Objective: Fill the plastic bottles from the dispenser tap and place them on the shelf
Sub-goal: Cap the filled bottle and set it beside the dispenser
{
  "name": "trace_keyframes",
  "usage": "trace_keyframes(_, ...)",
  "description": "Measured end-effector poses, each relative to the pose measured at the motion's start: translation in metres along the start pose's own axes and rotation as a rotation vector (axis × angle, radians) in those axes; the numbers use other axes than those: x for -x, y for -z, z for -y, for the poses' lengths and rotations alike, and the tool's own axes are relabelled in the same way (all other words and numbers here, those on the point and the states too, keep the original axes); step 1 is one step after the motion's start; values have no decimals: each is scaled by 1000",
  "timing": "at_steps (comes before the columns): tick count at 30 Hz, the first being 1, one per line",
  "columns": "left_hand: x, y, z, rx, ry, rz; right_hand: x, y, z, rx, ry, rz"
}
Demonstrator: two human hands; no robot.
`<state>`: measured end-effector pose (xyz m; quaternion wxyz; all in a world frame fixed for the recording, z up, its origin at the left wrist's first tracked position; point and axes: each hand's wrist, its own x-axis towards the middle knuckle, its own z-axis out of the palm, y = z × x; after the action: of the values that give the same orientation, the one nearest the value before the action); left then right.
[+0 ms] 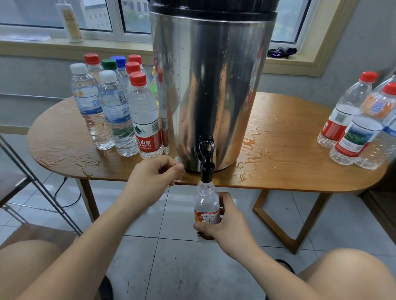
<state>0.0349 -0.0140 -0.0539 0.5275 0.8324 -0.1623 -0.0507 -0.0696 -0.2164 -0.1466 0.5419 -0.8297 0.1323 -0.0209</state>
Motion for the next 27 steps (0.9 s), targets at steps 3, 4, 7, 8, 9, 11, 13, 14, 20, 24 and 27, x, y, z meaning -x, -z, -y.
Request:
trace_keyframes(3, 1, 1, -5, 57, -2, -3, 1, 1, 1, -5, 0, 7)
trace_keyframes(4, 1, 1, -7, 81, -10, -11, 1, 1, 1, -2, 0, 5)
trace_keyframes(7, 1, 4, -16, 151, -37, -35, 0, -1, 1, 10, 0, -3)
trace_keyframes(8, 2, 4, -18, 159, -47, -46, 0, -1, 1, 9, -4, -5)
trace_keyframes(9, 2, 4, -20, 161, -55, -56, 0, -1, 1, 11, -5, -5)
trace_keyframes(11, 3, 4, -24, 166, -67, -68, 0, -1, 1, 16, -8, -7)
trace_keyframes(13, 4, 2, -28, 195, -67, -70, 0, -2, 3, 17, -11, -7)
trace_keyframes(14, 5, 1, -31, 213, -65, -71, 0, -1, 4, 16, -16, -3)
trace_keyframes(20, 3, -10, -43, 226, -81, -86, 2, 0, 7, -8, -27, 4)
trace_keyframes(24, 1, -21, -46, 221, -82, -86, 2, 0, 6, -15, -28, -5)
trace_keyframes(27, -1, -25, -49, 175, -100, -92, 2, 1, 7, -37, -33, -1)
